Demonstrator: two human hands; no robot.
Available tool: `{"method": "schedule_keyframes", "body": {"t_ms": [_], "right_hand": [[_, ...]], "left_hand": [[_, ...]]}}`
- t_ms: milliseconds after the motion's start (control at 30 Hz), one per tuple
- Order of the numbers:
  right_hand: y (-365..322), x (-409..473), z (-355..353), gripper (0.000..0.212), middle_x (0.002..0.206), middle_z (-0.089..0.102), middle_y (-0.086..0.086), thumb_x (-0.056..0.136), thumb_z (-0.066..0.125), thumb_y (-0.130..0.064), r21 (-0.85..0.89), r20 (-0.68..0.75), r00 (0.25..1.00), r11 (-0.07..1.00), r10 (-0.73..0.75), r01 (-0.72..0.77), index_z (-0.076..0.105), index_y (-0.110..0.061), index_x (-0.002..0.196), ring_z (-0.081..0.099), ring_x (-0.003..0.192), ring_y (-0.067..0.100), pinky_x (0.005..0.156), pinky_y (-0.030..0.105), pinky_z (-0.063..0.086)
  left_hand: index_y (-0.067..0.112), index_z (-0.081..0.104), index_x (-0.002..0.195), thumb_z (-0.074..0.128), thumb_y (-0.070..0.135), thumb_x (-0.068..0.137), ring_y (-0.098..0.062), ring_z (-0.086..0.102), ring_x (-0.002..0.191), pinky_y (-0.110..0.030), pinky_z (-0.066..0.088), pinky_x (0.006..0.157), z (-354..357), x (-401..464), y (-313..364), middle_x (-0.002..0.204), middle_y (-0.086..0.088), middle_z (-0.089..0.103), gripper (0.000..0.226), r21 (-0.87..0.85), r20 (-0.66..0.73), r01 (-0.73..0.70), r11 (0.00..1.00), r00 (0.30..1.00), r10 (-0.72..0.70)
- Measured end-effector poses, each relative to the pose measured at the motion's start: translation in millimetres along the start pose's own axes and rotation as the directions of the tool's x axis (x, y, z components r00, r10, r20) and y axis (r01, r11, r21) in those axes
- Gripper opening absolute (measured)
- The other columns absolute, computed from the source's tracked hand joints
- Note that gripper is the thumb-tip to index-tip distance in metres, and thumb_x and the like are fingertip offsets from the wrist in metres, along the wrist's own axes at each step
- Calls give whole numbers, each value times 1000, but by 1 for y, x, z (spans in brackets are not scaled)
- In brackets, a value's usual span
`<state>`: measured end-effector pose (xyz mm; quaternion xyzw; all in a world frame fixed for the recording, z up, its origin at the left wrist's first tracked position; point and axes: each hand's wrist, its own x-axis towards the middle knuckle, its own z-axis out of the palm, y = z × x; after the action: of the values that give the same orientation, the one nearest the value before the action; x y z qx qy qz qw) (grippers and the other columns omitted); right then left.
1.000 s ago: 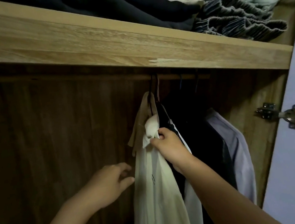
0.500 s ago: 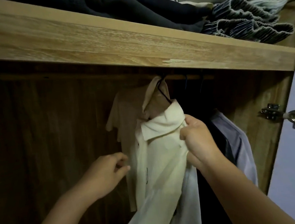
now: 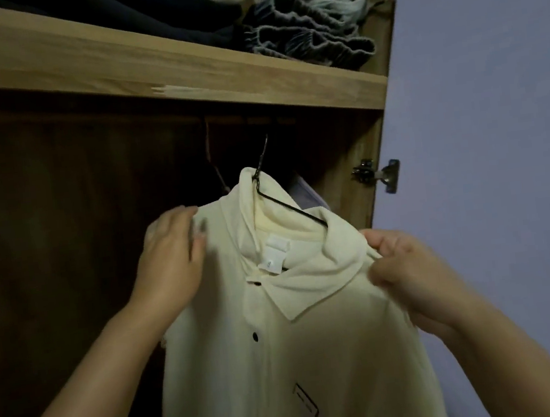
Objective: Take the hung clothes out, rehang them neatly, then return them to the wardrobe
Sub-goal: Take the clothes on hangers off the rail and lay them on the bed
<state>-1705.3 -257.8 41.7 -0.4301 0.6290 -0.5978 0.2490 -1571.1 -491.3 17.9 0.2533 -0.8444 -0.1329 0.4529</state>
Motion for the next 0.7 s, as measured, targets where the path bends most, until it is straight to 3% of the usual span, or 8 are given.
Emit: {"method": "schedule_keyframes", "body": {"t_ms": [133, 200, 233, 300, 333, 400, 567, 700], "right_hand": [[0, -58, -43, 54, 86, 68, 27, 70, 28, 26, -32, 6, 999, 998, 47, -47, 70, 0, 91, 64, 68, 32, 60, 34, 55], [2, -86, -62, 52, 84, 68, 28, 68, 29, 26, -26, -8, 998, 997, 69, -70, 70, 2, 89, 65, 69, 34, 61, 36, 55], [3, -100, -70, 50, 82, 68, 27, 67, 31, 25, -21, -14, 997, 997, 78, -78, 70, 2, 89, 66, 68, 33, 59, 36, 56], [6, -127, -84, 50, 79, 69, 25, 68, 30, 26, -30, -46, 994, 995, 97, -98, 70, 2, 86, 66, 66, 32, 57, 34, 56], [8, -140, -91, 52, 79, 69, 25, 70, 28, 27, -62, -79, 991, 992, 108, -113, 70, 1, 85, 66, 66, 32, 58, 34, 56], [13, -164, -103, 47, 80, 69, 24, 74, 32, 26, -180, -160, 980, 973, 118, -146, 69, -2, 84, 65, 67, 30, 61, 36, 52], [15, -221, -128, 27, 77, 71, 0, 76, 55, 1, -626, -419, 908, 726, -3, -286, 69, -21, 78, 64, 70, 12, 70, 30, 50], [23, -257, -128, 12, 66, 65, -6, 78, 54, -26, -640, -644, 756, 621, -114, -452, 66, -27, 74, 58, 65, 7, 62, 24, 43]], "left_hand": [[20, 22, 146, 36, 29, 98, -15, 9, 143, -38, 5, 116, 24, -21, 39, 155, 2, 17, 51, -3, 69, -57, 998, 996, 58], [17, 41, 138, 37, 29, 97, -18, 23, 140, -40, 6, 114, 36, -31, 55, 146, 1, 38, 42, 67, 131, -125, 990, 985, 115], [14, 55, 123, 38, 29, 97, -23, 40, 129, -41, 18, 110, 42, -38, 63, 129, -2, 54, 34, 76, 175, -165, 983, 973, 150], [13, 60, 84, 40, 31, 96, -25, 58, 85, -35, 38, 75, 53, -55, 78, 82, -2, 63, 29, -31, 276, -196, 980, 941, 197], [13, 54, 72, 43, 31, 95, -23, 55, 69, -32, 35, 60, 58, -65, 86, 67, -1, 57, 31, -103, 315, -173, 979, 928, 197], [10, 47, 62, 49, 31, 92, -21, 50, 56, -32, 31, 53, 69, -85, 100, 53, -1, 49, 37, -202, 314, -123, 972, 931, 183], [10, 48, 57, 49, 50, 86, -20, 48, 51, -35, 36, 52, 91, -128, 149, 48, -2, 47, 50, -330, 258, -107, 938, 945, 199], [8, 41, 54, 41, 56, 81, -20, 38, 46, -33, 28, 49, 107, -151, 185, 44, 0, 36, 55, -415, 241, -185, 891, 922, 304]]}}
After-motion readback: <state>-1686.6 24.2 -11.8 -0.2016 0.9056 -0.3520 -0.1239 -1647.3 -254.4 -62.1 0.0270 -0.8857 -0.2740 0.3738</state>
